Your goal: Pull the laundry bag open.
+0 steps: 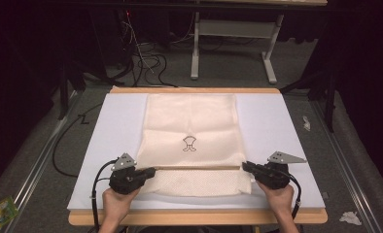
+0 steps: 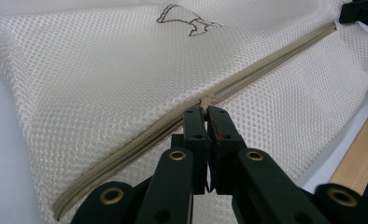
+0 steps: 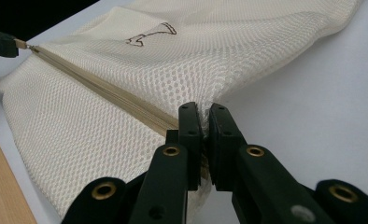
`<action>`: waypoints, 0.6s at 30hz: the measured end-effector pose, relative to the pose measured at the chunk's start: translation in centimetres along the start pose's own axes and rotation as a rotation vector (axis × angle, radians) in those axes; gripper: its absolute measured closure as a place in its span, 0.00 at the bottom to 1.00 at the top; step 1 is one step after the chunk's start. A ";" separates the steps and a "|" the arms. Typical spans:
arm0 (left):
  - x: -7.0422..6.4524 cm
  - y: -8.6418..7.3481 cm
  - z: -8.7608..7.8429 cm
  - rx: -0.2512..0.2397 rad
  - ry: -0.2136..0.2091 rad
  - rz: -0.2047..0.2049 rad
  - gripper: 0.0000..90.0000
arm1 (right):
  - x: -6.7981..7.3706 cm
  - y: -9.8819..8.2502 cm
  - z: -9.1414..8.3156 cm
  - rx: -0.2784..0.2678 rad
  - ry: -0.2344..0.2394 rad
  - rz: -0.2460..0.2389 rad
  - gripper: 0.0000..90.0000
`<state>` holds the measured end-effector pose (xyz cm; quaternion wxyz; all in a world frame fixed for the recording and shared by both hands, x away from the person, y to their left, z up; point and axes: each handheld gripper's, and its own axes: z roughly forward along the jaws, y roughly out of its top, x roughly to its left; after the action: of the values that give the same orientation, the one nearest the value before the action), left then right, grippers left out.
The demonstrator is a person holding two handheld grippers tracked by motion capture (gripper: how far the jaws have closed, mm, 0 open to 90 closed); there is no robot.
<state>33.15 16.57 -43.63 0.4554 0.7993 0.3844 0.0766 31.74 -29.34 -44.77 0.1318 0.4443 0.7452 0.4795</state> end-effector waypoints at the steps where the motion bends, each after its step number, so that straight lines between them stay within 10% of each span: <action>1: 0.0 0.0 -0.1 -0.007 -0.003 -0.007 0.97 | 0.0 0.0 0.0 -0.001 -0.008 -0.004 0.96; 18: 1.1 -0.3 -1.3 -0.029 0.027 -0.034 0.97 | -0.2 -0.1 0.0 0.003 -0.003 0.015 0.96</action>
<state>33.11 18.25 -43.33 0.4629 0.7849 0.4030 0.0851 31.78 -29.55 -44.88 0.1286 0.4505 0.7425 0.4788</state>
